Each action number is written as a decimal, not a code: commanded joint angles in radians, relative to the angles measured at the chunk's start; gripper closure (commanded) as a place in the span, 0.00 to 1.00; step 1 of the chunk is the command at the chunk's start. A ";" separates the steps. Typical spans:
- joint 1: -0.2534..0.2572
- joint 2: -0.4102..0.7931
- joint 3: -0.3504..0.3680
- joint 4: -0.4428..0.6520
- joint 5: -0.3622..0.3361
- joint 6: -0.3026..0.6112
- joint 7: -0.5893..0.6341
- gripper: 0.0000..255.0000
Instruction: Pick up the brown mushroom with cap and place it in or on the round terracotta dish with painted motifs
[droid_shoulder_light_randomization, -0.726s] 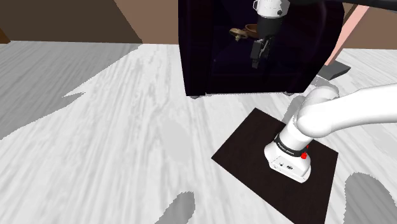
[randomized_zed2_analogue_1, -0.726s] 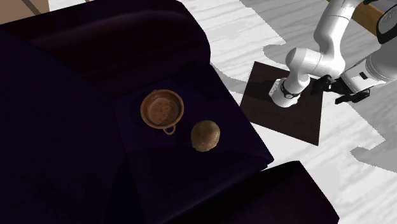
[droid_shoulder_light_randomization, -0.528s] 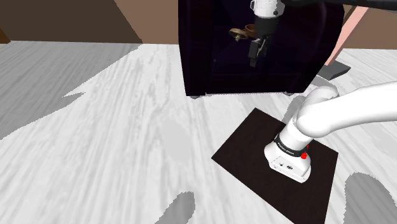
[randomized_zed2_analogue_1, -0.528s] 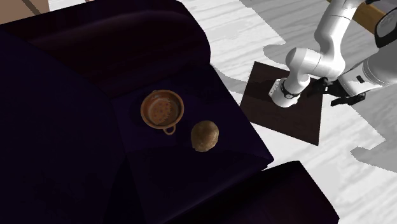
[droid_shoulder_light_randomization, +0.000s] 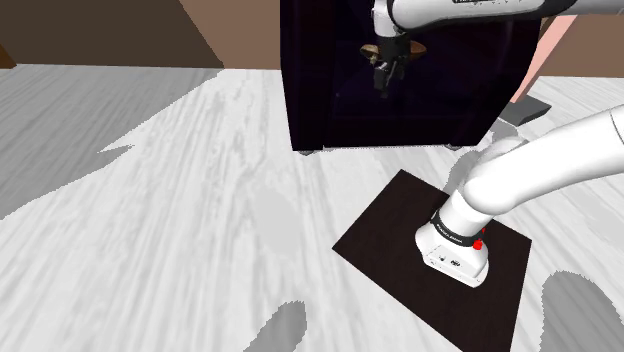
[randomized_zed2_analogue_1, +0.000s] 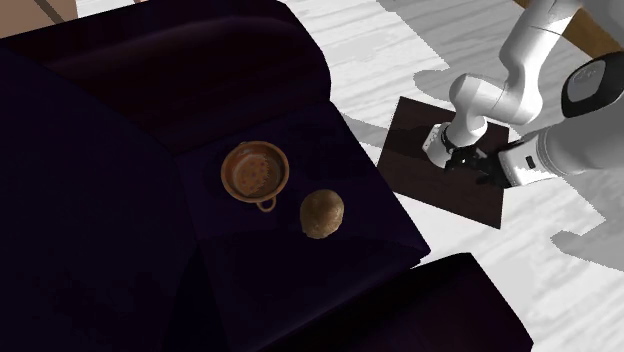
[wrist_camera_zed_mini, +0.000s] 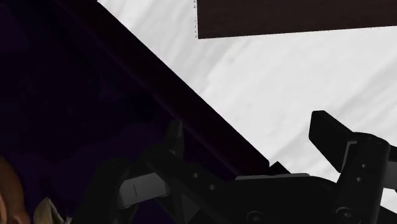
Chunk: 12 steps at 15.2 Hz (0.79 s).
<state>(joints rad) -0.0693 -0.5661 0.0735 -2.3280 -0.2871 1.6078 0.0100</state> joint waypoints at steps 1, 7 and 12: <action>-0.021 0.070 0.004 0.034 -0.062 0.028 0.004 0.00; -0.078 0.261 0.013 0.143 -0.244 0.083 0.034 0.00; -0.115 0.422 0.015 0.263 -0.400 0.097 0.064 0.00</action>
<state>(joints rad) -0.1772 -0.1806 0.0884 -2.0943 -0.6524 1.7037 0.0684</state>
